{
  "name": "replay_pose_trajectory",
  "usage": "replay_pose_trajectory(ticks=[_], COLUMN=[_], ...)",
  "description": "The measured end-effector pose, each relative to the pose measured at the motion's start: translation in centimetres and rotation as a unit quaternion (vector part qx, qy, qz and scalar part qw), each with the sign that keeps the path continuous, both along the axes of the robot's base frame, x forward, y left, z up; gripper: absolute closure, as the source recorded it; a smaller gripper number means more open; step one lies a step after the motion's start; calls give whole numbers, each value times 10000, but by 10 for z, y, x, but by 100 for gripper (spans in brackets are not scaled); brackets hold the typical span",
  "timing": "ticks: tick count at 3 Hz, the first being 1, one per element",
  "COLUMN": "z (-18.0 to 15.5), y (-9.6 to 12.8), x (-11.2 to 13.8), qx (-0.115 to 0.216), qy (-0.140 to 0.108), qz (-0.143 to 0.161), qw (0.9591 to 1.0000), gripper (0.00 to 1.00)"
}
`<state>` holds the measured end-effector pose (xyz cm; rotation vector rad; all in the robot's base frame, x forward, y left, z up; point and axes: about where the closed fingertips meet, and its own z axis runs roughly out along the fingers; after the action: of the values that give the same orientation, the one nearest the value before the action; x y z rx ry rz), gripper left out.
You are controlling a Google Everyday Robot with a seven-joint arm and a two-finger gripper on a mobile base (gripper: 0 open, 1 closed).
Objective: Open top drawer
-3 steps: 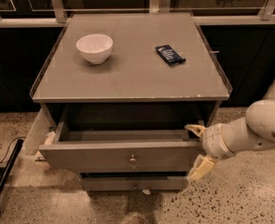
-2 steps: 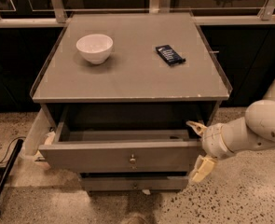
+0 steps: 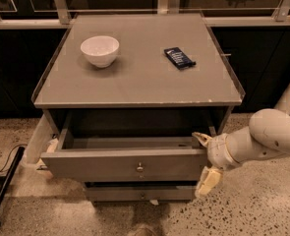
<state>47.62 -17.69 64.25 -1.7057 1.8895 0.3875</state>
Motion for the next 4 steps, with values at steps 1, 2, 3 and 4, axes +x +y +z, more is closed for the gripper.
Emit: replay_pose_trajectory(ticks=[1, 2, 3, 4], z=[0, 0, 4, 11], y=[0, 0, -7, -12], x=[0, 0, -8, -17], qx=[0, 1, 88, 168], qy=[0, 0, -8, -32], qz=[0, 0, -30, -46], qw=[10000, 10000, 10000, 9998], gripper=[19, 42, 65, 88])
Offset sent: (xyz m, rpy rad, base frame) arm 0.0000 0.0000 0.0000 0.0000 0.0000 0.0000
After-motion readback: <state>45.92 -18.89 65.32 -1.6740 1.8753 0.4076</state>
